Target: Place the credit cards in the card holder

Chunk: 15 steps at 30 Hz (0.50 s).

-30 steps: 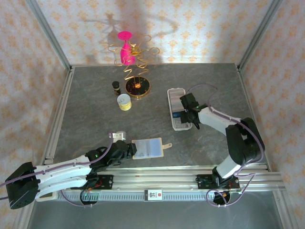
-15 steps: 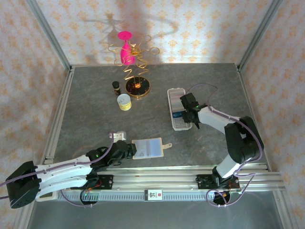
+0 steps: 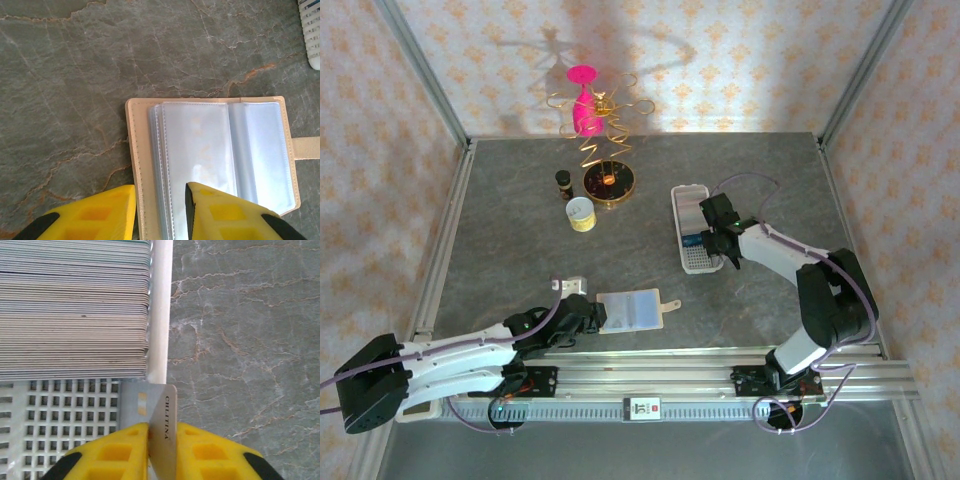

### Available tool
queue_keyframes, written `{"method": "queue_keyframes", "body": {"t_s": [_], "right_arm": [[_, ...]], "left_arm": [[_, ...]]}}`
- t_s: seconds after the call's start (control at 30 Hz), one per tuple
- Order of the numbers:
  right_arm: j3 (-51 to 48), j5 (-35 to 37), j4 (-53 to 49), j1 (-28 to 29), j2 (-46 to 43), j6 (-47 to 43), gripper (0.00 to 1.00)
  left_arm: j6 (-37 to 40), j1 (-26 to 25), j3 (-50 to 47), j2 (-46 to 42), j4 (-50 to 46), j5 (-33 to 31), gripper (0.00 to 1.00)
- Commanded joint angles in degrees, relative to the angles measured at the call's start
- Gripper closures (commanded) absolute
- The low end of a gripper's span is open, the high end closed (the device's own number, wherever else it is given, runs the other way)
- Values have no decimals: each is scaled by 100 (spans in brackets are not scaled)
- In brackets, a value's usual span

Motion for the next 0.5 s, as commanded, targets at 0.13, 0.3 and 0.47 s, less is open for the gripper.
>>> {"method": "queue_keyframes", "body": {"t_s": [0.13, 0.3, 0.47], "right_arm": [[-55, -23, -10, -40, -156, 39, 86], [34, -36, -120, -36, -294, 73, 86], [98, -240, -218, -37, -501, 171, 86]], "left_arm": [[11, -12, 59, 81, 128, 36, 68], [-1, -19, 53, 85, 155, 37, 68], [-4, -20, 63, 83, 145, 46, 68]]}}
